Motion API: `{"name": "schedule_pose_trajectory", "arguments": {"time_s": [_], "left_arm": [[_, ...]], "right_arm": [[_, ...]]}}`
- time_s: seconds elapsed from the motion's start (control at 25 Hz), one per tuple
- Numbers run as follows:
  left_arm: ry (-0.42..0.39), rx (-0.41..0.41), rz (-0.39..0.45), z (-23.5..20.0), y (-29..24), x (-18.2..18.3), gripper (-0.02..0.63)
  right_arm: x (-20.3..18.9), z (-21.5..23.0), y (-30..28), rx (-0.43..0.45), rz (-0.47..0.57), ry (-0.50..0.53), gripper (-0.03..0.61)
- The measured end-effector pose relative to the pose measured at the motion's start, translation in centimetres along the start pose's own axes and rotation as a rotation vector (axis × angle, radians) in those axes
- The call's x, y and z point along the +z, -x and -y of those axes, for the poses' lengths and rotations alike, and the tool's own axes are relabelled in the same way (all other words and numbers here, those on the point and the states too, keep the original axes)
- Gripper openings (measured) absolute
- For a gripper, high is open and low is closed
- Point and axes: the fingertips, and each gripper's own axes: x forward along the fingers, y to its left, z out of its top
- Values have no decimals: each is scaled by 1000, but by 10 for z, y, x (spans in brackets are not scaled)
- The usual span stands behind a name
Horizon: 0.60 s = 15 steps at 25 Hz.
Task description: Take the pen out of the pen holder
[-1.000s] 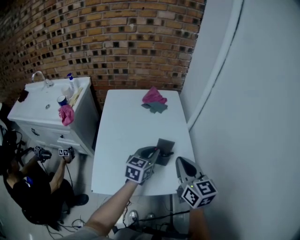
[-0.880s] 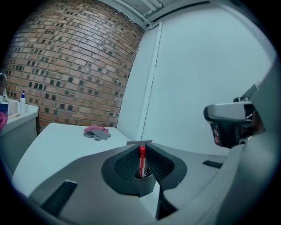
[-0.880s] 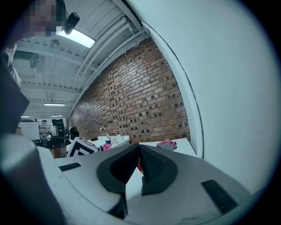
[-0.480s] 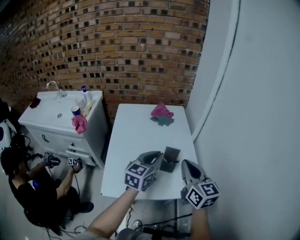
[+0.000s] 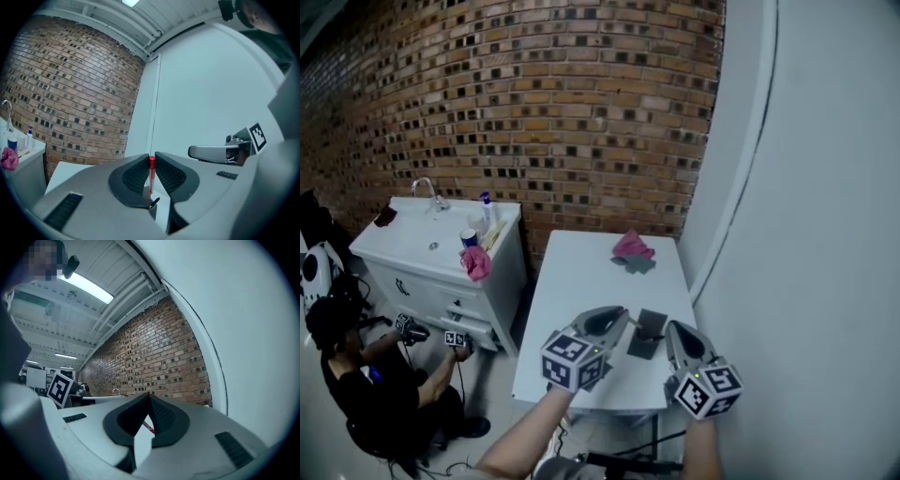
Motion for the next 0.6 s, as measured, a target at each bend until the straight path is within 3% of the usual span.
{"name": "schedule_pose_trajectory", "arguments": {"time_s": [0.24, 0.6], "left_arm": [[-21, -16, 44, 6, 12, 21, 48], [-10, -18, 50, 6, 16, 22, 48]], "right_arm": [[16, -11, 0, 21, 31, 28, -14], [18, -15, 1, 42, 24, 34, -15]]}}
